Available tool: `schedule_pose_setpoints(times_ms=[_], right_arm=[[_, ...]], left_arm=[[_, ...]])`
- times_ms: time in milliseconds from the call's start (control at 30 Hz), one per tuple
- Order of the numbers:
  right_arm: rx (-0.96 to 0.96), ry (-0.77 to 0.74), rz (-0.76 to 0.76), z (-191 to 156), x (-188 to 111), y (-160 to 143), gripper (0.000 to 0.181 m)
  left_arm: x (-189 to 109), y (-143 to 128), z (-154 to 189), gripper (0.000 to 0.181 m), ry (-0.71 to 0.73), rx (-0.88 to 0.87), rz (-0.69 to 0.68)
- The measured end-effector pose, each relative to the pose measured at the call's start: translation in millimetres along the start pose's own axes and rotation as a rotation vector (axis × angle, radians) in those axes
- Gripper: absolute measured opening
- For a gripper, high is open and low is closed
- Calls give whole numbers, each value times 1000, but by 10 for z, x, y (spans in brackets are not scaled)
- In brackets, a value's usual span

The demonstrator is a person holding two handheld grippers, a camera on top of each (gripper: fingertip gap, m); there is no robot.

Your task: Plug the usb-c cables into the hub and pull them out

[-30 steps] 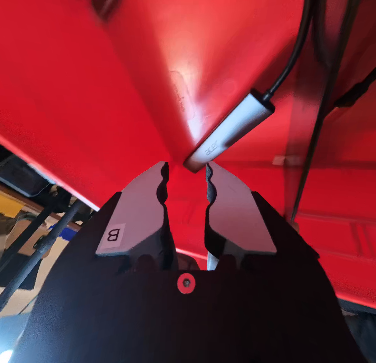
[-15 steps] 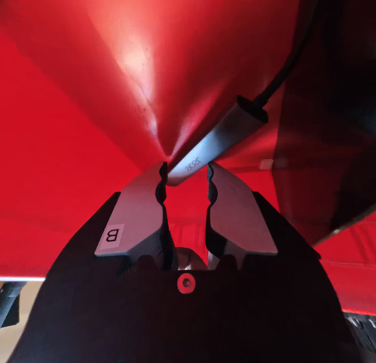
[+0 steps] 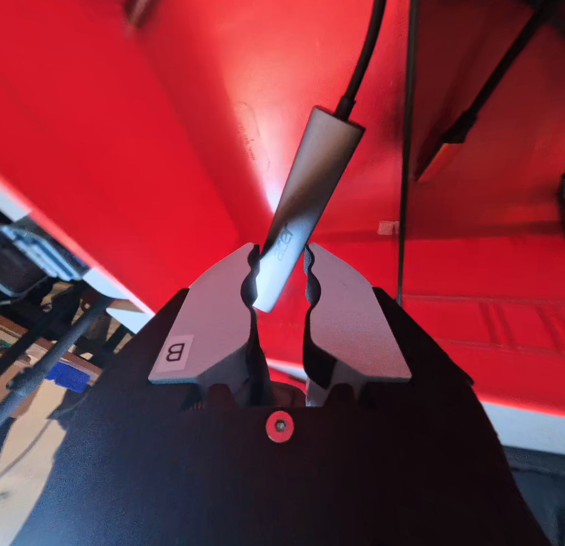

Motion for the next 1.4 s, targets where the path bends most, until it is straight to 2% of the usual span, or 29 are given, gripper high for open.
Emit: schedule_pose_setpoints(times_ms=[267, 300, 333, 433, 633, 700, 800, 867, 933, 1033, 1133, 1233, 1333, 1400], right_arm=[[16, 0, 7, 2, -5, 12, 131], [17, 0, 8, 2, -5, 15, 131], [18, 1, 9, 2, -6, 16, 131], [18, 1, 9, 0, -7, 18, 130], [7, -1, 5, -1, -7, 14, 128], [-6, 0, -5, -7, -2, -4, 127], [-23, 19, -25, -42, 8, -37, 126], [-20, 30, -27, -57, 8, -41, 126], [9, 43, -18, -60, 1, -31, 126], [105, 78, 24, -54, -22, 27, 126], [196, 93, 75, -2, -59, 94, 121], [250, 114, 120, 44, -102, 136, 115], [207, 214, 123, -73, -127, 116, 83], [79, 295, 74, -251, -122, 37, 81]], left_arm=[[-836, -81, -88, 25, 313, -197, 216], [-922, -69, -77, 23, 351, -217, 245], [-1002, -63, -69, 13, 398, -233, 260], [-1186, -69, -37, 10, 518, -280, 273], [-1334, -73, 33, 10, 667, -400, 261], [-1516, -50, 19, 10, 806, -457, 255], [-1909, 108, 56, 10, 1066, -591, 356], [-2168, 319, 153, 9, 1233, -669, 456], [-2361, 646, 279, 9, 1336, -723, 599], [-2463, 1238, 432, 9, 1390, -739, 716], [-2330, 1935, 498, 10, 1332, -725, 787], [-1991, 2559, 460, 10, 1215, -649, 688], [-1670, 3026, 429, 10, 1065, -573, 643], [-1514, 3238, 442, 10, 952, -518, 601]])
Point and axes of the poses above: each gripper's, where its closed fingertips meet, x out along the fingers, y out of its top, z = x × y across the jaws, the point moved 4 cm from there along -x, back along the fingers, and after that the axes turned 1 degree about -z, right-handed, at the moved point
